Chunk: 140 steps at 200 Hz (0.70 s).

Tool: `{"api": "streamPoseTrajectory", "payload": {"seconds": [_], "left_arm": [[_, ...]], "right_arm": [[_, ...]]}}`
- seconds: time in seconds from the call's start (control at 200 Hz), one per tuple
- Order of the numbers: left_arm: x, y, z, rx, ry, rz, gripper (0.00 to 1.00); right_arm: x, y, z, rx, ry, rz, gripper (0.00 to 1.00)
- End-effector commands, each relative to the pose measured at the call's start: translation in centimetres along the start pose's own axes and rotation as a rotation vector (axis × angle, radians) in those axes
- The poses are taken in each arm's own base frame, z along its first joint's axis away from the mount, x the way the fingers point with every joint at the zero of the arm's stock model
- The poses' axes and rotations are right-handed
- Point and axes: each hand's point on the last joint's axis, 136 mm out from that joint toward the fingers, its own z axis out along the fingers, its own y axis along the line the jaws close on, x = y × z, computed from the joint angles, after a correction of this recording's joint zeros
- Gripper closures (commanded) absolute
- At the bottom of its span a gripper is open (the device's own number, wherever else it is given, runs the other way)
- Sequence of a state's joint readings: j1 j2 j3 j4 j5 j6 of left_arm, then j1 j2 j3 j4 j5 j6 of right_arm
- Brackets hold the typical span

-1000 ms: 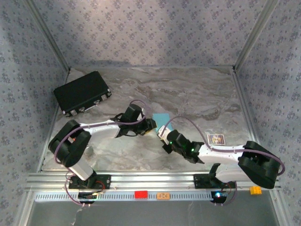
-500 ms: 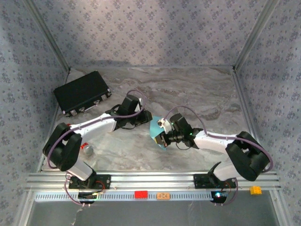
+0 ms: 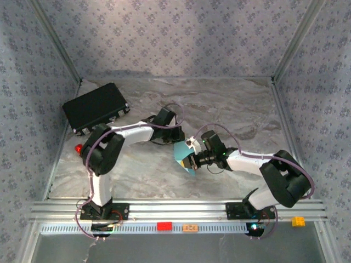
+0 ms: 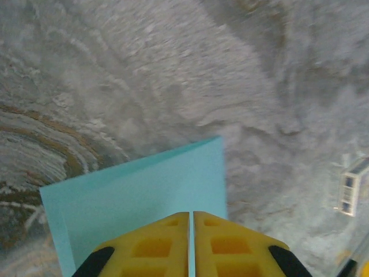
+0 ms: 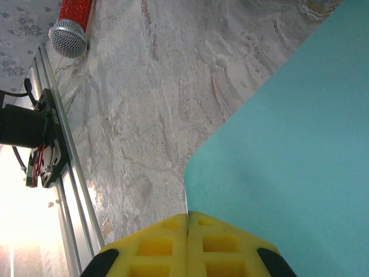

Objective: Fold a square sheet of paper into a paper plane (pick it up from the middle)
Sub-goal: Third fold the triangle at the center of the table.

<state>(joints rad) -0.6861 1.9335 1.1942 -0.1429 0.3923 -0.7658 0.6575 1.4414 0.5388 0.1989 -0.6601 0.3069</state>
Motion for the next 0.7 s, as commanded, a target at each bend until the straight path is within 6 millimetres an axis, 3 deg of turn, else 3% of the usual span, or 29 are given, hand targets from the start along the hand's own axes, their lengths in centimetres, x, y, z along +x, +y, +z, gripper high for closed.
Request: {"api": "streamPoseTrajectory", "payload": {"seconds": [0.0, 0.12, 0.25, 0.445, 0.695], "left_arm": [[0.0, 1.3, 0.8, -0.057, 0.032, 0.038, 0.91], [0.9, 3.5, 2.3, -0.126, 0.075, 0.032, 0.93], [1.4, 4.3, 2.7, -0.139, 0.088, 0.028, 0.93], [1.7, 4.6, 2.9, -0.150, 0.095, 0.026, 0.94], [1.7, 4.6, 2.8, -0.148, 0.090, 0.021, 0.94]], "right_arm": [[0.5, -0.5, 0.2, -0.001, 0.013, 0.028, 0.97], [0.5, -0.9, 0.3, 0.017, 0.012, 0.037, 0.97], [0.4, -2.8, 0.1, 0.115, 0.009, 0.057, 0.96], [-0.2, -5.1, 0.0, 0.211, 0.009, 0.080, 0.96], [-1.0, -6.6, -0.3, 0.279, -0.007, 0.087, 0.96]]}}
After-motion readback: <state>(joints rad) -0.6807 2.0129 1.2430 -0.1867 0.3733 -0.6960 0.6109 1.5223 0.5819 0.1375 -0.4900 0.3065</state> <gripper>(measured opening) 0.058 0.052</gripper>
